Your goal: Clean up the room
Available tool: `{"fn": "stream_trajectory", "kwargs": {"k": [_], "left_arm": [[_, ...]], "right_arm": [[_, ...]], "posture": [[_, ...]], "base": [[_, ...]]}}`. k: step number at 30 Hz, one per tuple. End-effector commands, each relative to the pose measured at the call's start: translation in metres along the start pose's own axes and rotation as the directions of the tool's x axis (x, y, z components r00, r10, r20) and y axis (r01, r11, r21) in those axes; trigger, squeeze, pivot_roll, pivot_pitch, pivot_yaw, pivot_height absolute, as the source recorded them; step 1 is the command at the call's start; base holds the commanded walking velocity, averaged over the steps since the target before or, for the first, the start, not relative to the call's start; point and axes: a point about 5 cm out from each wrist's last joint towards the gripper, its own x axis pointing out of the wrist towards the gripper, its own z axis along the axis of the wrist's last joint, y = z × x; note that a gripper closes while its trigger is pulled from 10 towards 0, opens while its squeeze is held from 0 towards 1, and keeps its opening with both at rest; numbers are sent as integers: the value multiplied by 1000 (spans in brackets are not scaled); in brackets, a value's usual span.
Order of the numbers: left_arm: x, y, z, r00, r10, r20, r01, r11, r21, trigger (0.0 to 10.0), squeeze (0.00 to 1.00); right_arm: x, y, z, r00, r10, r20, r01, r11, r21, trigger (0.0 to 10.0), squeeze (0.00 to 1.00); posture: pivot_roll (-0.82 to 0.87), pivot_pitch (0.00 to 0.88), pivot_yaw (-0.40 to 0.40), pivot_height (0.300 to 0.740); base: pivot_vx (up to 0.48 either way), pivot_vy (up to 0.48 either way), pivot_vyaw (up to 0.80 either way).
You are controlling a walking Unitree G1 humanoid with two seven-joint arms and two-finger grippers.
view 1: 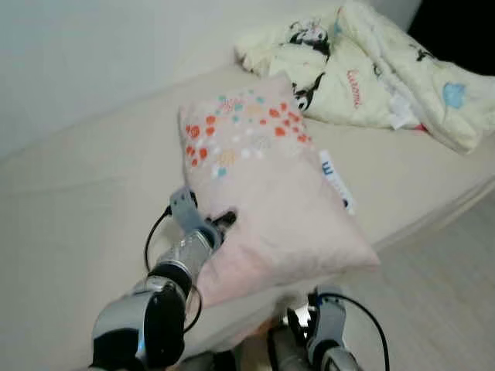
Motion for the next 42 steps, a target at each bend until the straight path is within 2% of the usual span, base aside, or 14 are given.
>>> {"fn": "stream_trajectory", "kwargs": {"k": [1,6,8,11,12,17,18,19,21,27,35,40,41,42], "left_arm": [[-3,3,-21,998,-28,-63,22,996,-83,10000,0],[-5,2,-43,991,-57,-124,42,992,-122,10000,0],[-9,1,-67,978,-84,-190,62,991,-120,10000,0],[-12,-1,-82,966,-106,-236,83,991,-105,10000,0],[-18,-8,-107,938,-157,-310,133,986,-100,10000,0],[-24,-20,-130,897,-243,-369,214,970,-118,10000,0],[-26,-27,-138,878,-291,-379,257,956,-140,7098,0],[-29,-33,-145,859,-336,-387,297,942,-157,0,0],[-32,-41,-154,835,-383,-395,338,924,-179,0,0],[-39,-50,-170,812,-416,-408,364,909,-204,0,0],[-41,-53,-174,804,-436,-405,378,900,-218,0,0],[-35,-54,-159,818,-450,-358,406,893,-196,0,0],[-26,-62,-140,826,-472,-309,442,881,-167,0,0],[-26,-62,-140,826,-472,-309,442,881,-167,0,0]], "right_arm": [[-7,2,-10,999,-1,-34,2,1000,30,10000,0],[-7,2,3,1000,-12,19,11,999,45,10000,0],[-7,0,13,998,-18,53,16,999,49,10000,0],[-7,-1,18,998,-24,66,21,999,49,10000,0],[-9,-3,27,996,-36,84,32,998,55,10000,0],[-10,-8,35,993,-54,101,48,997,60,10000,0],[-10,-10,38,992,-61,108,54,996,64,10000,0],[-10,-12,41,991,-68,114,61,996,69,10000,0],[-11,-14,45,989,-77,123,69,995,74,10000,0],[-11,-17,53,987,-88,135,78,994,77,10000,0],[-10,-19,64,983,-95,154,84,993,80,10000,0],[-3,-24,72,983,-96,158,85,993,77,10000,0],[2,-25,78,981,-92,171,79,994,79,10000,0],[2,-25,78,981,-92,171,79,994,79,10000,0]], "posture": [[-258,533,126,740],[-265,544,124,740],[-269,557,119,740],[-269,558,119,740],[-265,555,119,740],[-261,552,120,740],[-258,550,121,740],[-256,546,122,740],[-254,542,120,740],[-249,531,116,740],[-248,507,113,740],[-238,439,107,740],[-230,397,105,740],[-230,397,105,740]], "base": [[0,0,0],[0,0,0],[0,0,0],[0,0,0],[0,0,0],[0,0,0],[0,0,0],[0,0,0],[0,0,0],[0,0,0],[0,0,0],[0,0,0],[0,0,0],[0,0,0]]}}
